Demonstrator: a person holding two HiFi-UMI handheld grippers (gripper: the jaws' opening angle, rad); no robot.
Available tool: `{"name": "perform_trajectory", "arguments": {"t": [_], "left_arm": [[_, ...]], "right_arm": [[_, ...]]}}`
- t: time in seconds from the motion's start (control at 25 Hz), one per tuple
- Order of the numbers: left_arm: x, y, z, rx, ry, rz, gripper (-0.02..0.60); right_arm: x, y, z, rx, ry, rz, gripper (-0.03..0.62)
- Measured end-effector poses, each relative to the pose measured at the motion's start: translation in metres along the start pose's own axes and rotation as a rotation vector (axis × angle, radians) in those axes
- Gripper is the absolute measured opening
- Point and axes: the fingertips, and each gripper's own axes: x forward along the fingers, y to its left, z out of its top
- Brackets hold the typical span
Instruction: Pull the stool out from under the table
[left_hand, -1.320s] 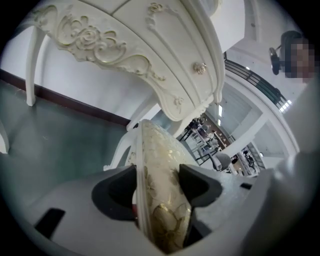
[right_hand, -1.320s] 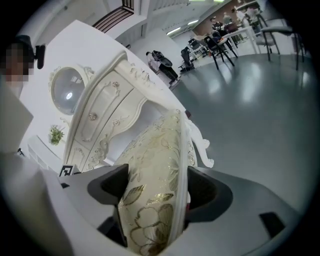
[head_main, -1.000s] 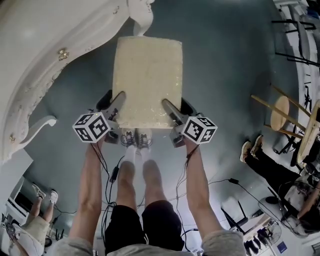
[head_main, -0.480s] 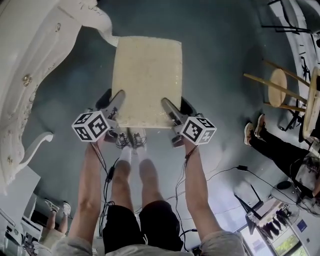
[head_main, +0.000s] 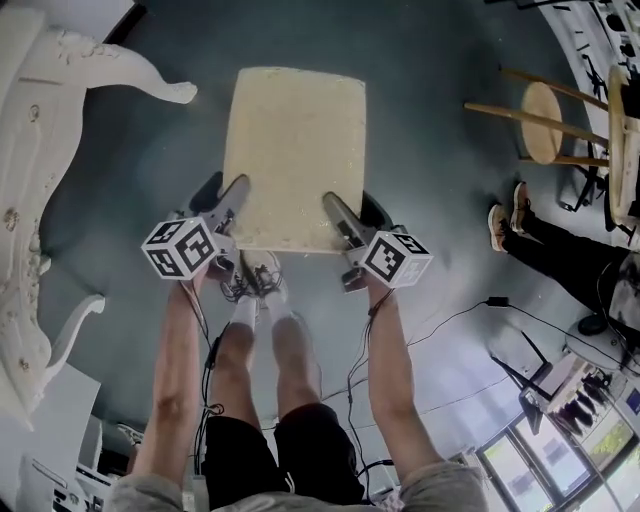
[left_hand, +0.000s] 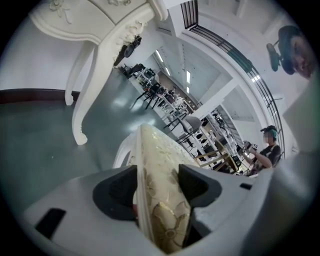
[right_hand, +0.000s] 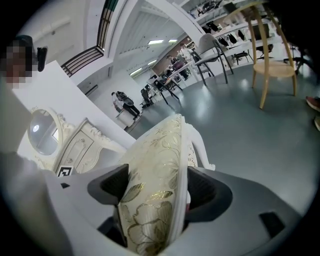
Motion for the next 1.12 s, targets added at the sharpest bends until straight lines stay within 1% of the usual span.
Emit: {"name": "perform_trajectory", "arguments": {"t": [0.28, 0.56, 0.88, 1.0, 1.12], "left_arm": [[0.037, -0.019, -0.024, 0.058, 0.063, -0.027, 0.258], [0.042, -0.025, -0.035, 0.117, 0.091, -0.036, 0.259], [0.031, -0.023, -0.054, 0.130, 0.095, -0.049, 0.261], [0.024, -0.018, -0.066, 0.124, 0.102, -0.050, 0.261], [0.014, -0.010, -0.084, 0.094, 0.126, -0.042, 0.262]], "right_arm": [[-0.017, -0.047, -0.010, 0.080, -0.049, -0.029, 0.380], [-0.024, -0.061, -0.028, 0.142, -0.090, -0.020, 0.380], [-0.033, -0.062, -0.049, 0.137, -0.084, -0.002, 0.380], [-0.035, -0.063, -0.064, 0.155, -0.043, -0.002, 0.380], [-0.039, -0.063, -0.086, 0.157, -0.007, -0.004, 0.380]]}}
